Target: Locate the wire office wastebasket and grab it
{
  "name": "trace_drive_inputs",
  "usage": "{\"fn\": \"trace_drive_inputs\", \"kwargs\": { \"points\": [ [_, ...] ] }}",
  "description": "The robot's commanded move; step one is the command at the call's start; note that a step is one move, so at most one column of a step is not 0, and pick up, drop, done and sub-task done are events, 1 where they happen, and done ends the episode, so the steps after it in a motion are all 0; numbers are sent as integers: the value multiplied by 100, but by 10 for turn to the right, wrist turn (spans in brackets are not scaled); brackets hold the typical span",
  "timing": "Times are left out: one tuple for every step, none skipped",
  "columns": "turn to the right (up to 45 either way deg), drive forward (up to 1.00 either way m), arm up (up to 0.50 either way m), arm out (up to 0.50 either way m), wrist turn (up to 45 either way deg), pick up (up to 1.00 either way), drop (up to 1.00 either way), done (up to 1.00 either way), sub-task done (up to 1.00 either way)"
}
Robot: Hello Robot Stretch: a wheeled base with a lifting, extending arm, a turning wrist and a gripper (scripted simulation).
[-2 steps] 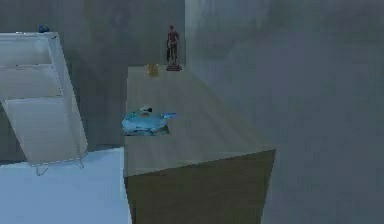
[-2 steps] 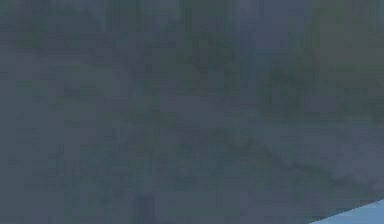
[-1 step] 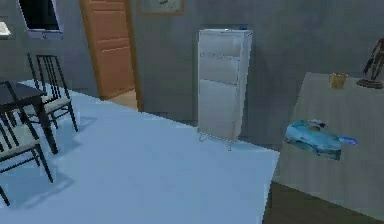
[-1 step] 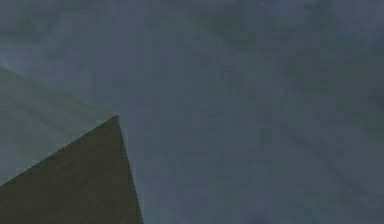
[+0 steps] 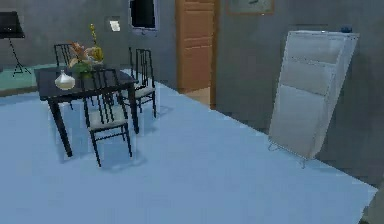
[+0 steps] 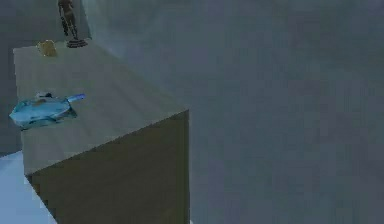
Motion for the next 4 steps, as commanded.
{"fn": "trace_drive_inputs", "kwargs": {
  "points": [
    [0, 100, 0, 0, 0, 0, 0, 0, 0],
    [-30, 0, 0, 0, 0, 0, 0, 0, 0],
    [0, 100, 0, 0, 0, 0, 0, 0, 0],
    [0, 100, 0, 0, 0, 0, 0, 0, 0]
  ]
}}
